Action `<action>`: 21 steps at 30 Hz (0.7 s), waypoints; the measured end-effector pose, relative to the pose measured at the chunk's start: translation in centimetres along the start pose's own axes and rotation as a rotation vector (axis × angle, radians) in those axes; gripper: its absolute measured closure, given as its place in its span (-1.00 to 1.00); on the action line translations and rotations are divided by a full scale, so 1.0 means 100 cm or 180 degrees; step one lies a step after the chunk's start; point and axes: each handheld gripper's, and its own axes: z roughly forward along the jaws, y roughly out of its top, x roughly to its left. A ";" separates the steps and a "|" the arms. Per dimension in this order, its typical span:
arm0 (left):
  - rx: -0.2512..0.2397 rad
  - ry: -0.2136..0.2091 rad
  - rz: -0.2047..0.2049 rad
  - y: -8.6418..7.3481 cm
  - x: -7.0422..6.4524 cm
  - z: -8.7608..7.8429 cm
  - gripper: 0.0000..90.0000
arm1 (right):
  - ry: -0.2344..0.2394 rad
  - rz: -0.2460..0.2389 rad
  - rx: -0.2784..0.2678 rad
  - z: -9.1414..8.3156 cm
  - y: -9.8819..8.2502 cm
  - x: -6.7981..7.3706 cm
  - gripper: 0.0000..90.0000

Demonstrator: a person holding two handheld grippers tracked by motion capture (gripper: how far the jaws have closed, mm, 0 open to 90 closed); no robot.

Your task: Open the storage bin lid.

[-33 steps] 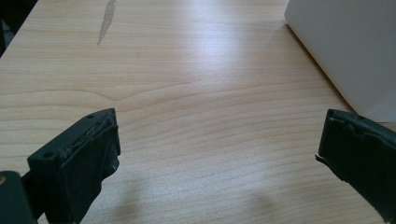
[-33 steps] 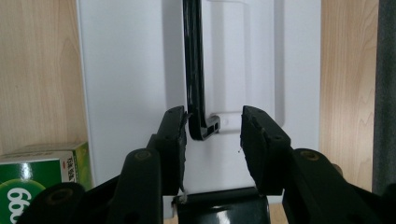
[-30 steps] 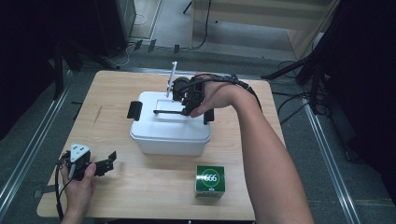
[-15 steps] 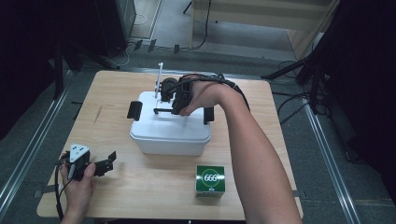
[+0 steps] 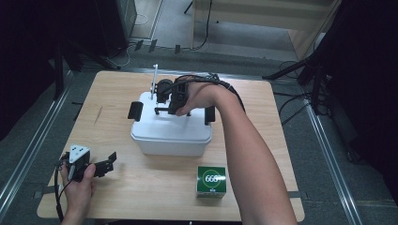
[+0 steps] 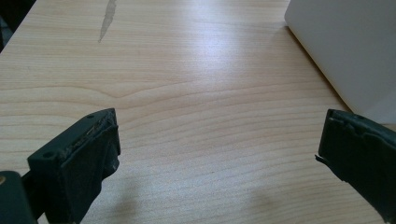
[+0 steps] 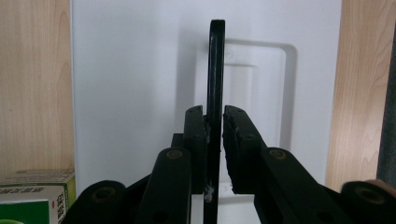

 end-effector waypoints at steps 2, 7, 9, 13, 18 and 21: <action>0.0000 -0.0006 -0.0009 0.000 0.000 0.000 -1.00 | 0.0007 -0.0008 -0.0011 0.001 0.000 -0.001 0.83; 0.0004 -0.0015 -0.0006 0.000 0.000 0.000 -1.00 | -0.0018 0.0010 -0.0048 0.001 0.001 -0.001 0.80; -0.0001 -0.0021 -0.0015 0.000 0.000 0.000 -1.00 | -0.0014 0.0007 -0.0063 -0.001 0.003 0.000 0.81; -0.0008 -0.0036 -0.0048 0.000 0.002 0.000 -1.00 | 0.0018 -0.0020 -0.0009 0.000 0.005 -0.001 0.85; -0.0008 -0.0044 -0.0049 0.001 0.002 0.001 -1.00 | -0.0014 -0.0037 0.0041 -0.001 0.008 -0.003 0.89; 0.0000 -0.0061 -0.0049 0.000 0.002 0.000 -1.00 | -0.0017 -0.0029 0.0047 -0.001 0.008 -0.003 0.89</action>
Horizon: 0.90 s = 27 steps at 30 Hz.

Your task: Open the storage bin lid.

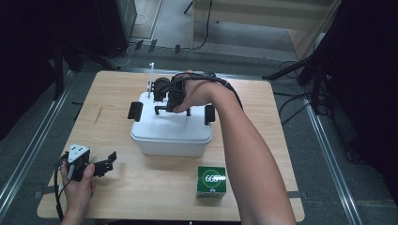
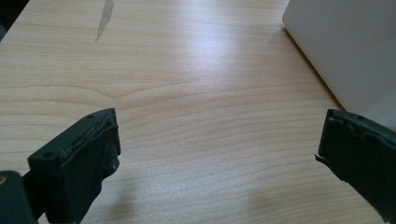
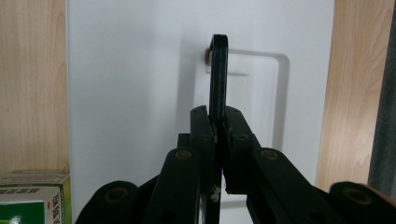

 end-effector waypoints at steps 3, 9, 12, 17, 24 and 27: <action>0.0012 -0.0004 -0.0003 0.000 0.000 0.000 -1.00 | 0.0018 0.0021 -0.0001 -0.001 0.000 -0.001 0.89; -0.0001 0.0012 -0.0003 0.000 -0.001 0.000 -1.00 | 0.0020 0.0042 0.0023 -0.001 -0.003 -0.001 0.88; 0.0003 0.0008 -0.0006 0.000 0.000 0.000 -1.00 | 0.0040 0.0078 0.0040 -0.001 -0.003 -0.001 0.87; 0.0013 -0.0006 -0.0005 0.000 0.000 0.000 -1.00 | 0.0016 0.0093 0.0072 0.000 -0.005 -0.003 0.87; 0.0002 -0.0004 -0.0023 0.000 0.001 0.000 -1.00 | 0.0023 0.0087 -0.0026 -0.001 -0.008 -0.006 0.90; 0.0003 -0.0003 -0.0027 0.000 0.001 0.000 -1.00 | 0.0023 0.0121 -0.0039 -0.005 -0.008 -0.005 0.90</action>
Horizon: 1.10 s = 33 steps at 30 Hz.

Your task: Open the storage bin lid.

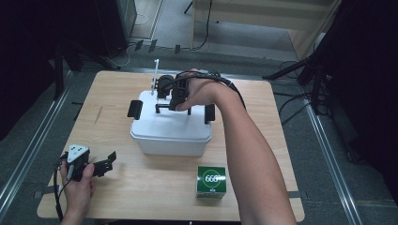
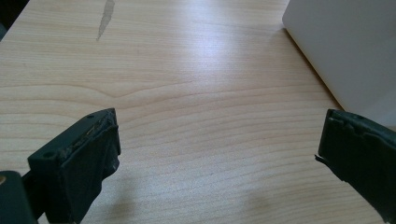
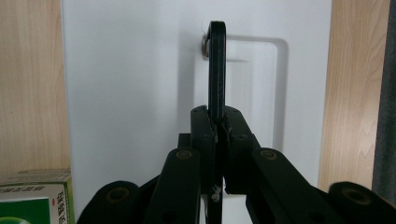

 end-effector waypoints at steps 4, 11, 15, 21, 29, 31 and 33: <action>-0.0001 0.0003 0.0007 0.000 0.000 0.000 -1.00 | 0.0009 -0.0017 -0.0024 -0.008 0.000 0.001 0.90; -0.0022 0.0012 -0.0015 0.000 0.000 0.000 -1.00 | -0.0080 -0.0016 -0.0114 -0.027 -0.005 0.001 0.90; -0.0025 0.0019 -0.0010 0.000 0.000 0.000 -1.00 | -0.0109 0.0016 -0.0177 -0.041 -0.010 0.001 0.90; -0.0049 0.0011 -0.0027 0.000 0.000 0.000 -1.00 | -0.0174 0.0042 -0.0214 -0.056 -0.023 -0.001 0.90; -0.0056 0.0016 -0.0030 0.000 0.000 0.000 -1.00 | -0.0266 0.0091 -0.0172 -0.068 -0.046 -0.003 0.90; -0.0058 0.0016 -0.0029 0.000 0.000 0.000 -1.00 | -0.0268 0.0123 -0.0157 -0.071 -0.053 -0.002 0.90; -0.0063 0.0019 -0.0032 0.000 0.000 0.000 -1.00 | -0.0278 0.0149 -0.0149 -0.073 -0.059 -0.002 0.90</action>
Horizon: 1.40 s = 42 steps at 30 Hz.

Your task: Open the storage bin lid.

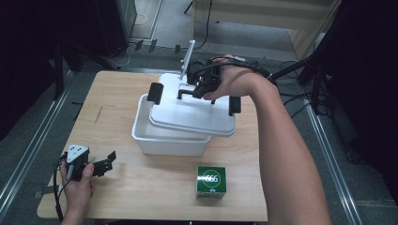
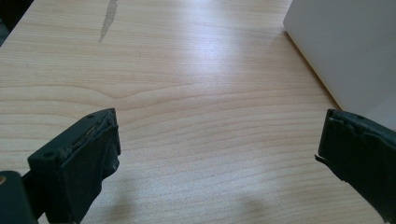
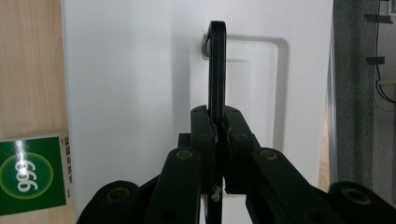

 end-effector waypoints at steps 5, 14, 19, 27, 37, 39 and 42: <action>0.0001 -0.0005 -0.0012 0.000 0.000 0.000 -1.00 | -0.0036 0.0097 0.0037 -0.007 -0.019 0.000 0.90; 0.0005 0.0001 -0.0004 0.000 0.000 0.000 -1.00 | -0.0069 0.0182 0.0047 -0.014 -0.050 -0.002 0.90; 0.0006 -0.0002 -0.0018 0.000 0.000 -0.001 -1.00 | -0.0084 0.0243 0.0080 -0.017 -0.064 -0.001 0.90; 0.0011 0.0000 -0.0014 0.000 0.000 -0.001 -1.00 | -0.0109 0.0340 0.0066 -0.022 -0.086 -0.001 0.90; 0.0013 0.0004 -0.0005 0.000 0.001 -0.001 -1.00 | -0.0137 0.0469 0.0082 -0.026 -0.115 0.001 0.90; 0.0014 0.0005 -0.0007 0.000 0.001 -0.001 -1.00 | -0.0140 0.0510 0.0095 -0.026 -0.122 0.002 0.90; 0.0014 0.0006 -0.0006 0.000 0.001 -0.001 -1.00 | -0.0142 0.0542 0.0114 -0.026 -0.131 0.003 0.90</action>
